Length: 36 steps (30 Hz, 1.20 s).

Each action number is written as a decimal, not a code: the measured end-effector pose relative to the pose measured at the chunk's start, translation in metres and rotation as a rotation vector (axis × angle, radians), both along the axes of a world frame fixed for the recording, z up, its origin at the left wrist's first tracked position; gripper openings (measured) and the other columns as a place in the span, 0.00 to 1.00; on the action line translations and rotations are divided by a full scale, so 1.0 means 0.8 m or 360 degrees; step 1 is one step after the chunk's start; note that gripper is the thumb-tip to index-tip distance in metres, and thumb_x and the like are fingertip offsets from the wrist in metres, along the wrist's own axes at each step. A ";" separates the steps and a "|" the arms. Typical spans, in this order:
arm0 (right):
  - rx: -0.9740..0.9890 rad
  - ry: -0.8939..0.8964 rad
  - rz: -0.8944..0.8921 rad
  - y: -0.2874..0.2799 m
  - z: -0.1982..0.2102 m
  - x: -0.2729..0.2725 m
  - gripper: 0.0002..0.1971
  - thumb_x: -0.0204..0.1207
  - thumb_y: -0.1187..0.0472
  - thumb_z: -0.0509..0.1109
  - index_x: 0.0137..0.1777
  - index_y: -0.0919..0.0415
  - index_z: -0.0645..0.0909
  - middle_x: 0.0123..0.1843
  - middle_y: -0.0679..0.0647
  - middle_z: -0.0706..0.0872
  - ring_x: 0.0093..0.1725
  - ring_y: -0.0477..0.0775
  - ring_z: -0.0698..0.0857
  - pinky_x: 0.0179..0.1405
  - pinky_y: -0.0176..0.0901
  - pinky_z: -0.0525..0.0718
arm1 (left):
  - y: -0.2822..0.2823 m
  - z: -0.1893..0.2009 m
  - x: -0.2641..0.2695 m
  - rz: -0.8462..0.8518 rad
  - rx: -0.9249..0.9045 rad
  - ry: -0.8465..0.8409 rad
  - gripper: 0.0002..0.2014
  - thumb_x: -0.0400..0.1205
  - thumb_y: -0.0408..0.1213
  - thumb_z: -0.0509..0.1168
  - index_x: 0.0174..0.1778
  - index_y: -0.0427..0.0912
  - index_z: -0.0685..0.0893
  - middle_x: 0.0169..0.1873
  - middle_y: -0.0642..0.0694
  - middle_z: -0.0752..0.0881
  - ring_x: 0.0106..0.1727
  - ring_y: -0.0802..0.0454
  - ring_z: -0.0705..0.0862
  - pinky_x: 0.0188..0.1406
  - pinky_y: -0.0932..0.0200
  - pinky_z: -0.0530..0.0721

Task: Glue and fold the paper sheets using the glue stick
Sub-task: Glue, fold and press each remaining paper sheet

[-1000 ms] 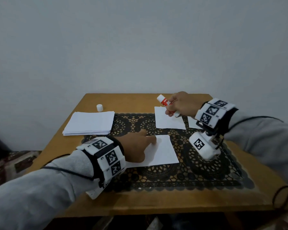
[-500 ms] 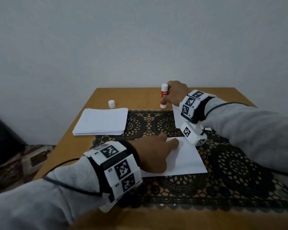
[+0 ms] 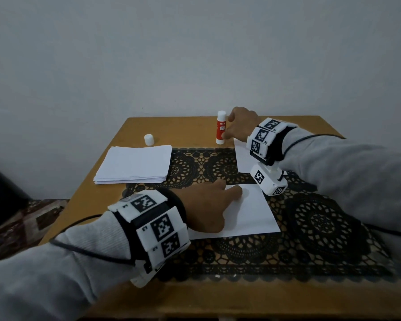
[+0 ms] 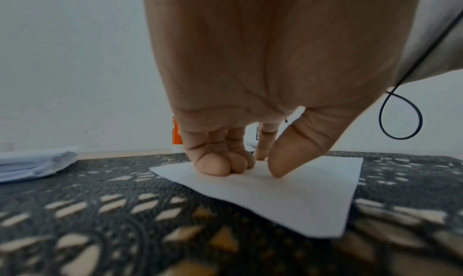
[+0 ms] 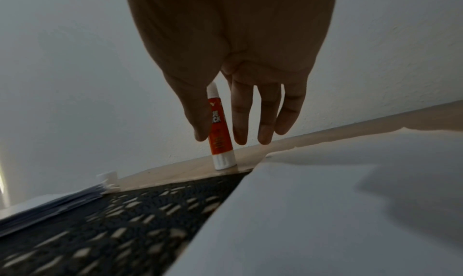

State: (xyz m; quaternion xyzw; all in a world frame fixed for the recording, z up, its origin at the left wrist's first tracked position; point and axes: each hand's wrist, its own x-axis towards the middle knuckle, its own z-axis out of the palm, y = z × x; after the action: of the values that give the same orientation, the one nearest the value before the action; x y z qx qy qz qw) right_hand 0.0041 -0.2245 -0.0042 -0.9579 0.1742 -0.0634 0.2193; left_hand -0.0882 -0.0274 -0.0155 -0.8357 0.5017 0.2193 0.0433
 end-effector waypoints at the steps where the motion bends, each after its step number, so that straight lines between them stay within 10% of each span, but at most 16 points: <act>1: -0.0016 -0.0007 -0.0001 -0.004 0.004 -0.006 0.30 0.70 0.53 0.80 0.69 0.60 0.73 0.62 0.55 0.81 0.54 0.54 0.78 0.49 0.47 0.75 | 0.000 0.000 -0.001 0.0010 0.0005 0.0000 0.33 0.81 0.36 0.62 0.80 0.51 0.55 0.68 0.40 0.67 0.64 0.38 0.74 0.61 0.45 0.77; 11: -0.0319 0.0140 -0.0065 -0.086 0.026 -0.107 0.14 0.72 0.60 0.77 0.56 0.57 0.81 0.55 0.52 0.82 0.48 0.53 0.79 0.37 0.40 0.74 | -0.001 -0.002 -0.004 0.0092 0.0003 0.0027 0.32 0.81 0.32 0.60 0.80 0.50 0.55 0.72 0.42 0.65 0.67 0.40 0.73 0.66 0.44 0.75; 14: -0.0482 0.0302 -0.0031 -0.116 0.016 -0.139 0.14 0.70 0.54 0.79 0.51 0.55 0.81 0.54 0.52 0.84 0.51 0.54 0.81 0.51 0.46 0.81 | -0.002 -0.002 -0.006 0.0109 -0.0007 0.0029 0.32 0.81 0.31 0.60 0.80 0.49 0.55 0.72 0.42 0.65 0.68 0.41 0.73 0.66 0.46 0.75; 30: -0.0630 0.0564 0.0195 -0.149 -0.003 -0.194 0.22 0.78 0.45 0.69 0.68 0.55 0.78 0.67 0.55 0.81 0.65 0.56 0.77 0.63 0.45 0.72 | -0.003 -0.004 -0.009 0.0139 -0.0023 0.0005 0.31 0.79 0.30 0.60 0.78 0.49 0.57 0.70 0.42 0.67 0.66 0.40 0.73 0.65 0.43 0.75; 36: -0.0406 0.0526 -0.0280 -0.170 0.002 -0.189 0.23 0.75 0.42 0.72 0.45 0.64 0.74 0.45 0.55 0.77 0.44 0.56 0.79 0.38 0.43 0.70 | -0.004 -0.006 -0.008 0.0134 -0.0027 -0.0011 0.31 0.80 0.31 0.60 0.78 0.50 0.57 0.70 0.42 0.67 0.66 0.41 0.73 0.65 0.44 0.75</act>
State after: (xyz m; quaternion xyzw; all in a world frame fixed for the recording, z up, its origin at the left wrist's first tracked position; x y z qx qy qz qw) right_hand -0.1467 -0.3606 -0.0029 -0.9563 0.2813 0.0540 0.0583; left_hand -0.0942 -0.0304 -0.0205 -0.8572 0.4676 0.2138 0.0287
